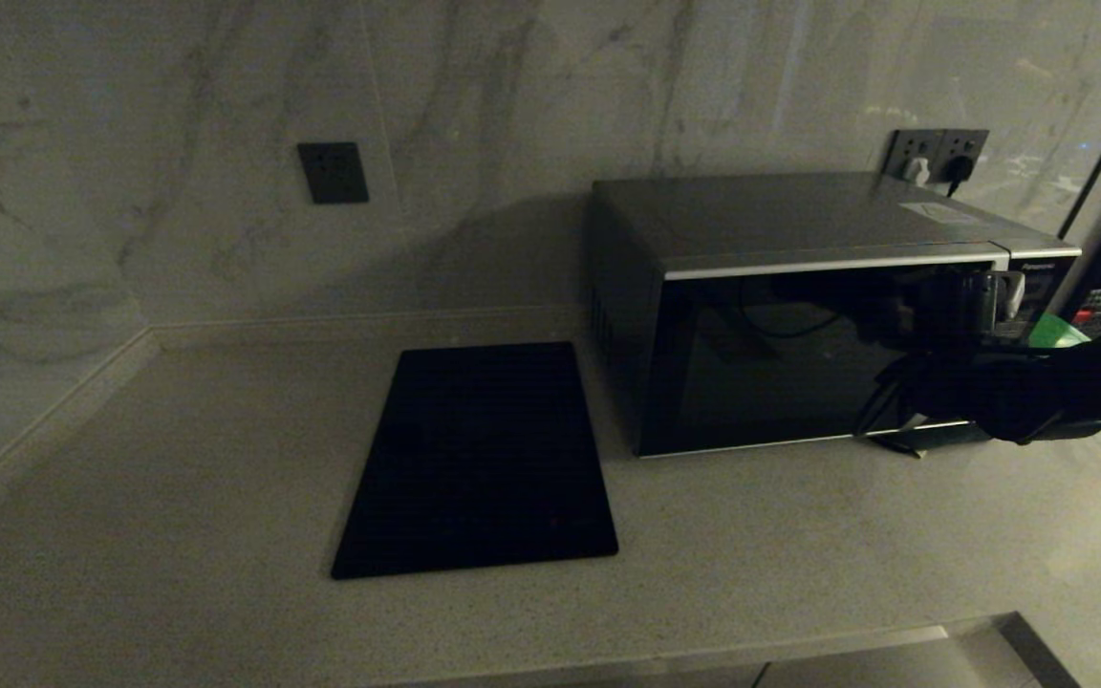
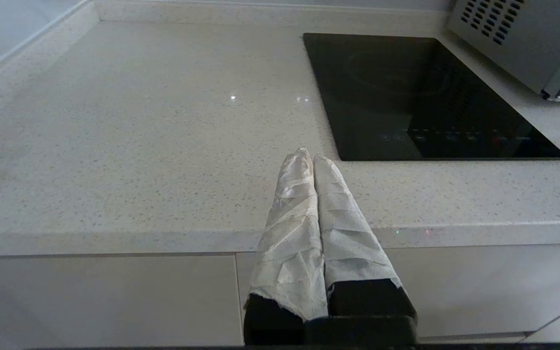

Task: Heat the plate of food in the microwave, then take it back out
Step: Open the microwave oven

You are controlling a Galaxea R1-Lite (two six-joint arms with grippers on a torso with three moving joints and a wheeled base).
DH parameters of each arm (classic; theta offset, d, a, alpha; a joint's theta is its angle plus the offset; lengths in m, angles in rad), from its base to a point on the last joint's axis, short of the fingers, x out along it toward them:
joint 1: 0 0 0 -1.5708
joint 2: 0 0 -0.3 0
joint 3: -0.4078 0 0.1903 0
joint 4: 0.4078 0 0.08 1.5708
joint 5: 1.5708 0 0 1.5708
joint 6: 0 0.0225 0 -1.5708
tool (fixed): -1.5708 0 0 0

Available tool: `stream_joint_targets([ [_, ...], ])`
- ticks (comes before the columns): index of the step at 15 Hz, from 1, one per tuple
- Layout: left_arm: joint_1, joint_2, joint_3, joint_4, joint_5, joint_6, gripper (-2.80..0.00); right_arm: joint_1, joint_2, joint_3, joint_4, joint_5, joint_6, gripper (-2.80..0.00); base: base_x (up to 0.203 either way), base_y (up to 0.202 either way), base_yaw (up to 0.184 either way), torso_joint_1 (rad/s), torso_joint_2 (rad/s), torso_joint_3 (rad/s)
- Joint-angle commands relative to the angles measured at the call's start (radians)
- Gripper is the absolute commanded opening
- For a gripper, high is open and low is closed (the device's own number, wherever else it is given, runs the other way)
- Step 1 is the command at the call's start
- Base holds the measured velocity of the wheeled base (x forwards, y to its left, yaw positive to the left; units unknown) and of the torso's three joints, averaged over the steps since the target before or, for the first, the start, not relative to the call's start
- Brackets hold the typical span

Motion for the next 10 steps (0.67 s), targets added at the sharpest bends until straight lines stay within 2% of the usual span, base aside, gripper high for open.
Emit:
stream_joint_targets([
  [1,0.000,0.002,0.000,-0.001,0.001,-0.001,-2.80,0.001,0.008,-0.009,-0.011,-0.003,0.003,0.00,0.000,0.000,0.000,0.000,0.00,0.000],
  [2,0.000,0.002,0.000,-0.001,0.001,-0.001,-2.80,0.001,0.009,-0.011,-0.011,-0.003,0.003,-2.80,0.000,0.000,0.000,0.000,0.00,0.000],
  [10,0.000,0.002,0.000,-0.001,0.001,-0.001,-2.80,0.006,0.009,-0.003,0.000,-0.005,-0.010,-2.80,0.000,0.000,0.000,0.000,0.00,0.000],
])
